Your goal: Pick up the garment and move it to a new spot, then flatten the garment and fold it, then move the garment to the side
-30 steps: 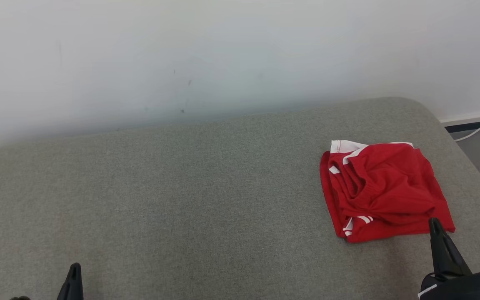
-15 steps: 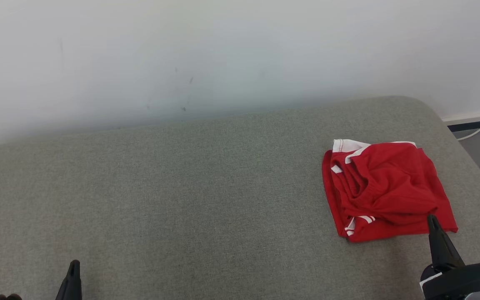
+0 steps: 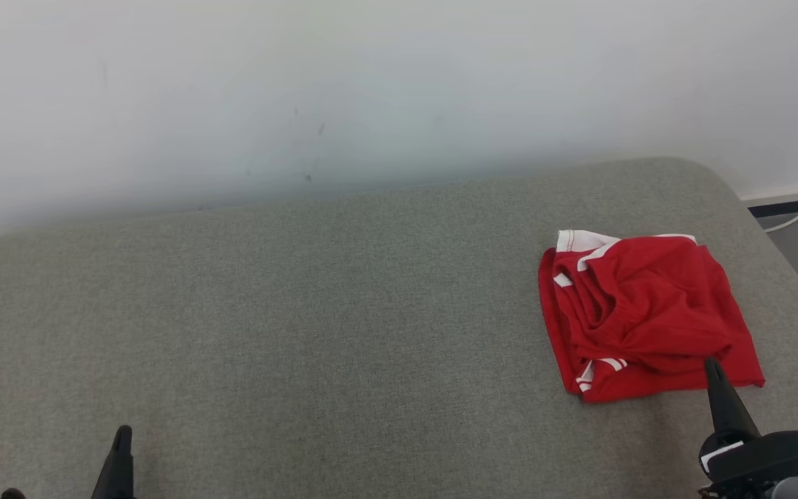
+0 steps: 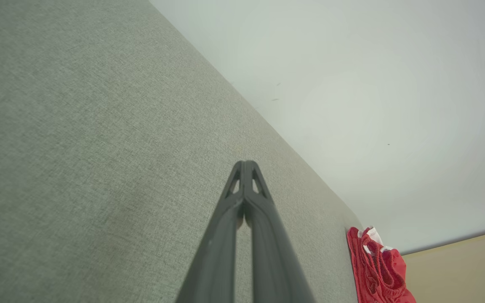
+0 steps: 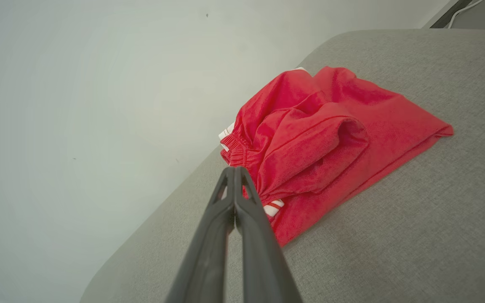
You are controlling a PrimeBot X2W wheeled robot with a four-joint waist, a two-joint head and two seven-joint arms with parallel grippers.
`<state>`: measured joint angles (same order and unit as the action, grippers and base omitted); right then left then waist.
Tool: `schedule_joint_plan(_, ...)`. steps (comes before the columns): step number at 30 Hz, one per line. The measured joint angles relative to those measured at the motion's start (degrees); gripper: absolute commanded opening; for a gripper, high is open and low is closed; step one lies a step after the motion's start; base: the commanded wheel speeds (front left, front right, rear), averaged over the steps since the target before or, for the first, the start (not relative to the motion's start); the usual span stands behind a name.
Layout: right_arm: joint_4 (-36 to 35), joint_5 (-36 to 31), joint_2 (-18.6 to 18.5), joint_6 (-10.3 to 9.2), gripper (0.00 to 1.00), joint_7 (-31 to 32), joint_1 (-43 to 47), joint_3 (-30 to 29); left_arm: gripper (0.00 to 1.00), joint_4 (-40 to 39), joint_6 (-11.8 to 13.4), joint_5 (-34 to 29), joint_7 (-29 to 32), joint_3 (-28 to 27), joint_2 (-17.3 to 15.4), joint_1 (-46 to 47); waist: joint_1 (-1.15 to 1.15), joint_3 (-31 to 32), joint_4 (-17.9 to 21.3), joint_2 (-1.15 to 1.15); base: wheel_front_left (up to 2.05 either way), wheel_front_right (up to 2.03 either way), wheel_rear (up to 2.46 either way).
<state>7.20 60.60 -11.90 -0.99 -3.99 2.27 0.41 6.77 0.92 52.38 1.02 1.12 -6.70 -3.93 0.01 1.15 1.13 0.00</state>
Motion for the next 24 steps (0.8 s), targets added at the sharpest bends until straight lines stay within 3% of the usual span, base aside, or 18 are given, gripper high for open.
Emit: schedule_joint_plan(24, 4.4, 14.5, 4.4, 3.55, 0.0, 4.8, -3.2, -3.8, 0.0, 4.7, -3.5, 18.1, 2.5, -2.9, 2.0, 3.7, 0.0, -0.6, -0.5, 0.0, 0.0, 0.0, 0.0)
